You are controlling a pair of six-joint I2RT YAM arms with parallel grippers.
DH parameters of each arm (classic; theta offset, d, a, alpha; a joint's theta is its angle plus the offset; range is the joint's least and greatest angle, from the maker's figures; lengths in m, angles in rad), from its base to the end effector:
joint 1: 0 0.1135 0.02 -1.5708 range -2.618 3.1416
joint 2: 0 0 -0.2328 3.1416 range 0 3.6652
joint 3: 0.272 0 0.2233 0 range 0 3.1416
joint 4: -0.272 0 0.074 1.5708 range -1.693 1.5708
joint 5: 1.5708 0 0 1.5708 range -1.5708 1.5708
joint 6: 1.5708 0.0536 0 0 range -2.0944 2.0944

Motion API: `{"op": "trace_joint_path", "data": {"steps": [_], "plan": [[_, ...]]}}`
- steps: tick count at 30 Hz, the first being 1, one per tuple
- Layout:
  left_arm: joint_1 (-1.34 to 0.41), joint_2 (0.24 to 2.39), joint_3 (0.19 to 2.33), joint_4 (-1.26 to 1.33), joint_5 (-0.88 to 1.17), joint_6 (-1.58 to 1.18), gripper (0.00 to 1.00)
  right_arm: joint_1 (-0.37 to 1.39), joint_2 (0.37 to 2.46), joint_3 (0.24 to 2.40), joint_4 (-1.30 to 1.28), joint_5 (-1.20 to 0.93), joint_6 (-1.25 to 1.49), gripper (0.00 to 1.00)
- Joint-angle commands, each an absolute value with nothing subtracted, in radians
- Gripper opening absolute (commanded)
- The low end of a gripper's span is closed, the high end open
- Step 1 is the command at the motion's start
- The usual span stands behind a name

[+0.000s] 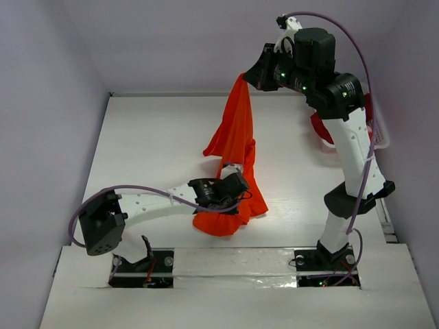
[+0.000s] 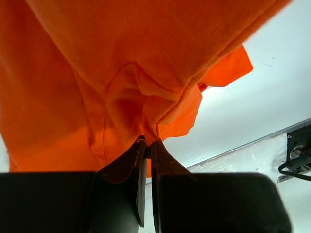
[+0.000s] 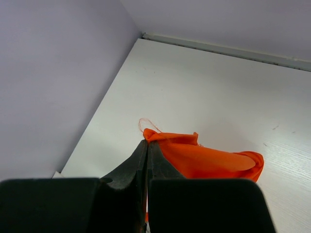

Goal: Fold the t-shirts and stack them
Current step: Flatten out the tshirt

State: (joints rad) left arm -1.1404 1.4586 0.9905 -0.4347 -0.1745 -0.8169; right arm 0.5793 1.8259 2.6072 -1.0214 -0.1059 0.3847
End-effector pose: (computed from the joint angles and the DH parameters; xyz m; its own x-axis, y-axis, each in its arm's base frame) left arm 0.1301 -0.2610 0.2018 -0.8440 0.1176 -0.5233 0.3431 0.8683 -0.3583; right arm 0.2587 0.1760 0.5026 -0.4210 0.1705 -0.8909 -0.5095 0.7681 0.3878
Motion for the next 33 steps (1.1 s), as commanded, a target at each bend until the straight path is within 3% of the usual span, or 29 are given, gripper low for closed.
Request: {"op": "trace_joint_path", "data": {"steps": [1, 6, 13, 18, 27, 33], "plan": [[-1.132, 1.433, 1.049, -0.491, -0.204, -0.819, 0.00, 0.558, 1.792, 2.599, -0.960, -0.065, 0.376, 0.00], [-1.100, 1.306, 1.153, -0.711, -0.270, -0.845, 0.00, 0.489, 1.781, 2.553, -0.986, 0.029, 0.397, 0.00], [-0.904, 1.103, 1.389, -1.017, -0.411, -0.801, 0.00, 0.385, 1.815, 2.569, -1.012, 0.009, 0.408, 0.00], [-0.793, 1.074, 1.497, -1.080, -0.480, -0.752, 0.00, 0.342, 1.798, 2.606, -1.005, -0.052, 0.425, 0.00], [-0.755, 1.058, 1.712, -1.134, -0.563, -0.727, 0.00, 0.333, 1.675, 2.589, -0.989, -0.141, 0.449, 0.00], [-0.716, 1.106, 1.975, -1.134, -0.575, -0.629, 0.00, 0.301, 1.589, 2.615, -0.967, -0.182, 0.453, 0.00]]}}
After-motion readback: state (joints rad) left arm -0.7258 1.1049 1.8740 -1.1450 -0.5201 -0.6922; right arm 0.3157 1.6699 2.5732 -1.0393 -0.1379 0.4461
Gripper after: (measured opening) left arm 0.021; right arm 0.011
